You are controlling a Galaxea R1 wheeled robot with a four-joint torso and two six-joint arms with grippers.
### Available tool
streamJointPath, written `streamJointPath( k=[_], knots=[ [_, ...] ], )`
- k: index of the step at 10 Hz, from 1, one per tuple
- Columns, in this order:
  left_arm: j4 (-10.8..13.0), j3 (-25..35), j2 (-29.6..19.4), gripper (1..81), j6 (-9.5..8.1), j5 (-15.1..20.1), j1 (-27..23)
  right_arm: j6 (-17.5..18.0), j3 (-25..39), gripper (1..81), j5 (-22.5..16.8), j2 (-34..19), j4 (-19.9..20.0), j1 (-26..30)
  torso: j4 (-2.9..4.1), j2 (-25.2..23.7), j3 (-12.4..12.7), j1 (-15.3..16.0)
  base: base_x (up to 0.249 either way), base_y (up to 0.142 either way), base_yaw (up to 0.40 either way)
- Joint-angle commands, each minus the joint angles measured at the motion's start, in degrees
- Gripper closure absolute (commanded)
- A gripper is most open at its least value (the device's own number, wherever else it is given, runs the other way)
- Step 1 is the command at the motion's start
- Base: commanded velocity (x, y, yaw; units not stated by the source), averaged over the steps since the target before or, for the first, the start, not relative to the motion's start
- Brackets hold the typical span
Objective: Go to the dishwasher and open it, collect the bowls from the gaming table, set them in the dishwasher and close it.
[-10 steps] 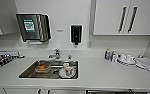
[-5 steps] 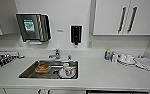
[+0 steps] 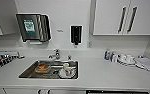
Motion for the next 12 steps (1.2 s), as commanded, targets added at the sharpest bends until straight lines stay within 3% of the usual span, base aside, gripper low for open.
streamJointPath(
  k=[1,5,12],
  knots=[
    [0.0,0.4,-1.2,1.0,0.13,1.8,-3.3,-4.4,-1.6,1.0,-14.5,-0.1,-4.3,-1.9,0.00,0.0,0.0,0.0,0.000,0.000,0.000],
    [0.1,0.4,-1.0,1.0,0.13,1.4,-3.3,-4.9,-2.0,1.0,-14.5,-0.3,-4.3,-2.8,0.00,0.0,0.0,0.0,0.000,0.000,0.000],
    [0.1,0.4,-0.9,1.0,0.13,1.4,-3.3,-5.0,-1.9,1.0,-14.5,-0.4,-4.3,-2.8,0.00,-0.1,0.1,-0.1,-0.074,0.000,0.000]
  ],
)
